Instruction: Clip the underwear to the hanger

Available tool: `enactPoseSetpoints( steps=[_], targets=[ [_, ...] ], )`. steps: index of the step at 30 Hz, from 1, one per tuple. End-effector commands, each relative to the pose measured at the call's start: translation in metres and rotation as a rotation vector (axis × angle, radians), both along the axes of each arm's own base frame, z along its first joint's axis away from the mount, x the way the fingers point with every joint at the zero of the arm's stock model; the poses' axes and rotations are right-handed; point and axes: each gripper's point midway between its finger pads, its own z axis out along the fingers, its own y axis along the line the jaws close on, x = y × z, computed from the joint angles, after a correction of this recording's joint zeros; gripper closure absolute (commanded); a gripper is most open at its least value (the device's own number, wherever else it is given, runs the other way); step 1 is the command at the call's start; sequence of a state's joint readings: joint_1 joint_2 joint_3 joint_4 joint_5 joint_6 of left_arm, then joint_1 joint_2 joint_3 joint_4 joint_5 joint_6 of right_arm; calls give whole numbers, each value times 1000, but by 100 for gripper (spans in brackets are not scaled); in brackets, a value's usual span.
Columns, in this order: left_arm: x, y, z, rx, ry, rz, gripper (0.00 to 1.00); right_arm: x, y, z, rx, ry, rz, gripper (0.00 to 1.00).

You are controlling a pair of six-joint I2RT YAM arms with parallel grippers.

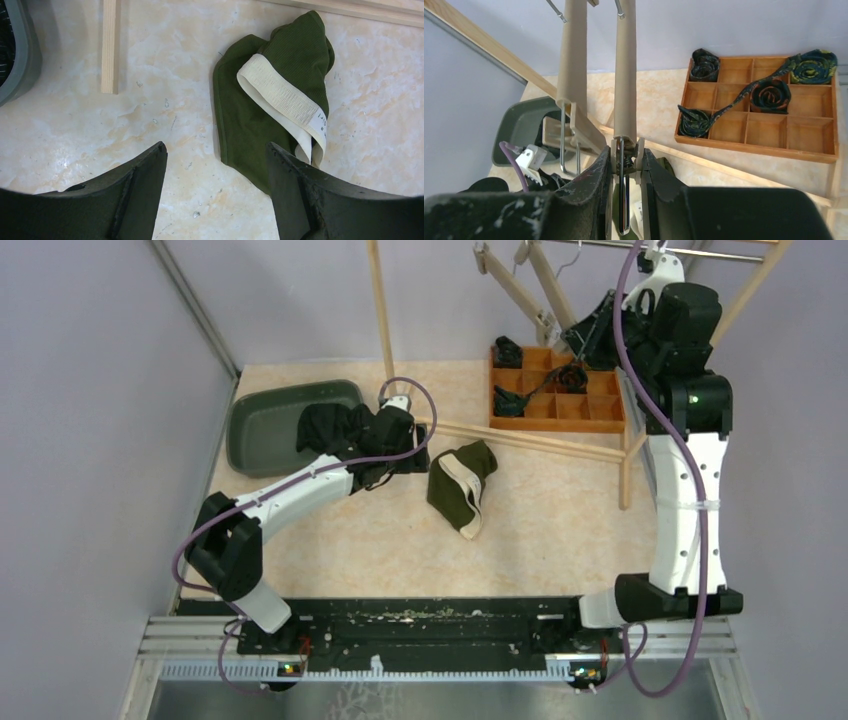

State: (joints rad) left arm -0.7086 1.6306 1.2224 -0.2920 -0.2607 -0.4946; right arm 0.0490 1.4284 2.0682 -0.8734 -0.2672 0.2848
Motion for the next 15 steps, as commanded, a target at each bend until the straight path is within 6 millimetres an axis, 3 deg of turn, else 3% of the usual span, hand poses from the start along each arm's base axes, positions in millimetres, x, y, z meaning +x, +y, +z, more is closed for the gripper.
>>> enactPoseSetpoints(
  steps=[1,10,15],
  targets=[
    [0,2,7,-23,-15,5,23,-27,-15,56,6,-222,-74,100],
    [1,5,6,-18,-12,9,23,-46,-21,57,-9,-236,-104,100],
    [0,4,9,-27,-17,6,23,-54,-25,43,-13,-211,-122,100]
  ],
)
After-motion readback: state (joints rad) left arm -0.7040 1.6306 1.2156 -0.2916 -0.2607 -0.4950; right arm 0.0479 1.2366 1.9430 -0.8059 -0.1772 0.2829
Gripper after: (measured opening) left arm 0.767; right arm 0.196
